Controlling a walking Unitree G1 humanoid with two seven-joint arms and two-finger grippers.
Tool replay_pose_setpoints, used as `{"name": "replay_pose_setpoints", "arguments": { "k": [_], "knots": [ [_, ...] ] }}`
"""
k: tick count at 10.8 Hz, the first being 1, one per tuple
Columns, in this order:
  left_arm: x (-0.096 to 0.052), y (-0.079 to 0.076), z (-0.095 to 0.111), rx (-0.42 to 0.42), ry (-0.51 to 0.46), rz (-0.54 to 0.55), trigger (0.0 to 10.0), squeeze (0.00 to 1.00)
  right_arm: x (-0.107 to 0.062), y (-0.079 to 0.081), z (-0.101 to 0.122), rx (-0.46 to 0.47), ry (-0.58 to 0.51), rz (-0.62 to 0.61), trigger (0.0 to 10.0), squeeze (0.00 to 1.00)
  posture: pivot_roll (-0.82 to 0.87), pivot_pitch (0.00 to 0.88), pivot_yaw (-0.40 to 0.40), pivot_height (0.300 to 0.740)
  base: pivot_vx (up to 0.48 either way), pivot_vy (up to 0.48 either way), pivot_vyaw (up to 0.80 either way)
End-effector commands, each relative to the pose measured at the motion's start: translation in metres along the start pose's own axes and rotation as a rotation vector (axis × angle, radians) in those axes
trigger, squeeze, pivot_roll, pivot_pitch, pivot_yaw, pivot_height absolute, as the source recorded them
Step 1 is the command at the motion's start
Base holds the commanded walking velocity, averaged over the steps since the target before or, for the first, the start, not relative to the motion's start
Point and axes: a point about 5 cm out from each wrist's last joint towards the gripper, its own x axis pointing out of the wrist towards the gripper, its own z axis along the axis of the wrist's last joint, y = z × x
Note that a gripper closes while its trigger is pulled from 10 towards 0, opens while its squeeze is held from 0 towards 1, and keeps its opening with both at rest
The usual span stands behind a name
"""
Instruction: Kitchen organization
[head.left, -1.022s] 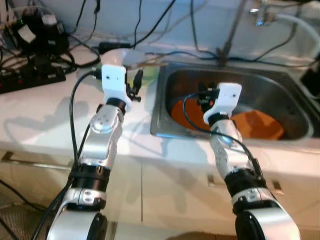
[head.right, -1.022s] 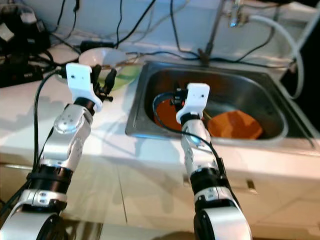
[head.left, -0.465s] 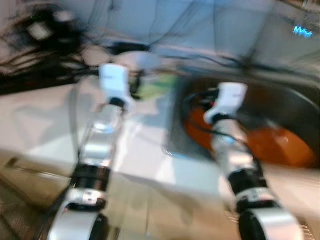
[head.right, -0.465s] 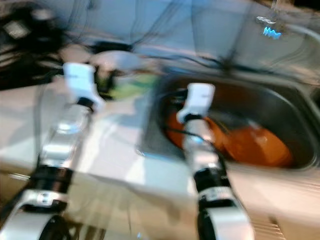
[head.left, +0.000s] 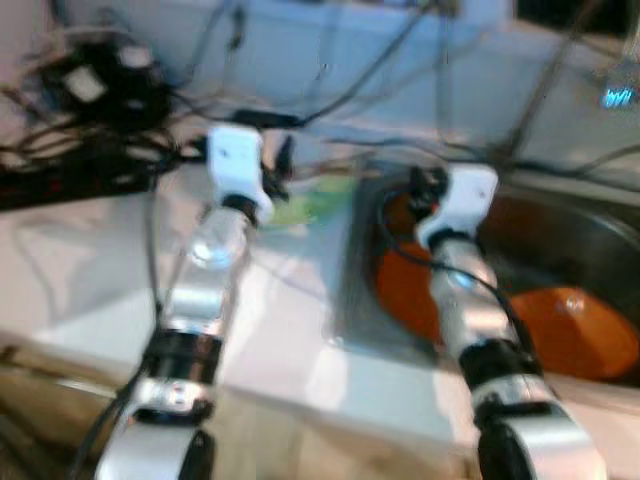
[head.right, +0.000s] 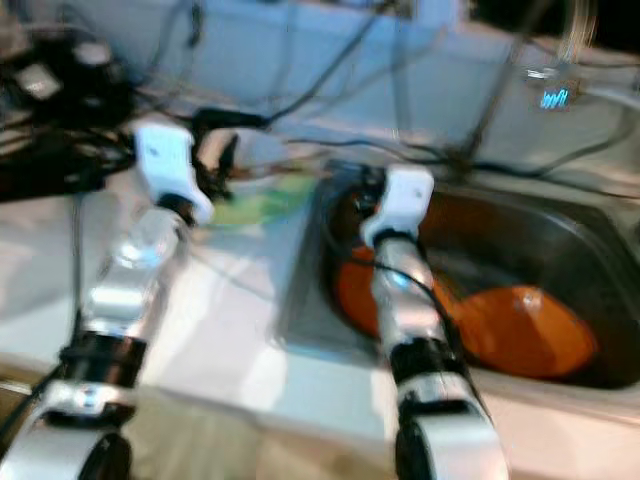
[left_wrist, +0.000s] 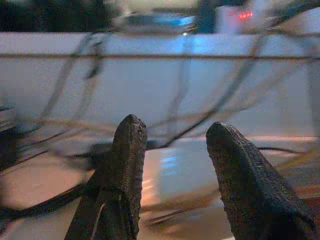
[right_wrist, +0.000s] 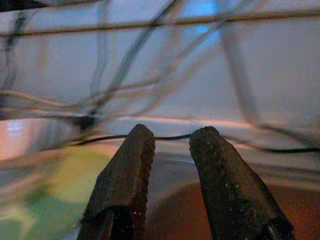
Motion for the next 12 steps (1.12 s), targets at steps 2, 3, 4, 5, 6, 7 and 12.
{"name": "replay_pose_setpoints", "arguments": {
  "k": [2,3,4,5,6,7,12],
  "knots": [
    [-0.001,-0.003,-0.002,-0.006,0.009,-0.006,10.0,0.00,0.000,-0.004,0.001,-0.014,-0.003,-0.003,10.0,0.00,0.23,0.027,-0.052,0.740,0.000,0.000,0.00],
    [-0.001,-0.003,-0.002,-0.007,0.011,-0.007,10.0,0.00,-0.001,-0.004,0.001,-0.013,-0.003,-0.002,10.0,0.00,0.23,0.029,-0.052,0.740,0.000,0.000,0.00],
    [-0.002,-0.003,-0.004,-0.010,0.025,-0.011,10.0,0.00,-0.001,-0.004,0.001,-0.013,-0.002,-0.002,10.0,0.00,0.23,0.029,-0.051,0.740,0.000,0.000,0.00],
    [-0.002,-0.003,-0.007,-0.026,0.051,-0.026,10.0,0.00,-0.001,-0.003,0.001,-0.012,-0.002,0.000,10.0,0.00,0.23,0.028,-0.051,0.740,0.000,0.000,0.00],
    [-0.002,-0.005,-0.006,-0.038,0.060,-0.045,10.0,0.00,-0.001,-0.003,0.001,-0.012,-0.002,0.001,10.0,0.00,0.22,0.029,-0.048,0.740,0.000,0.000,0.00],
    [-0.003,-0.006,-0.002,-0.035,0.070,-0.064,10.0,0.00,-0.001,-0.003,0.001,-0.013,-0.004,-0.001,10.0,0.00,0.22,0.029,-0.044,0.740,0.000,0.000,0.00],
    [-0.045,0.002,0.034,-0.029,-0.015,-0.199,10.0,0.00,-0.002,-0.001,-0.001,-0.002,-0.001,-0.006,10.0,0.00,0.25,0.030,-0.044,0.740,0.000,0.000,0.00]
  ]
}}
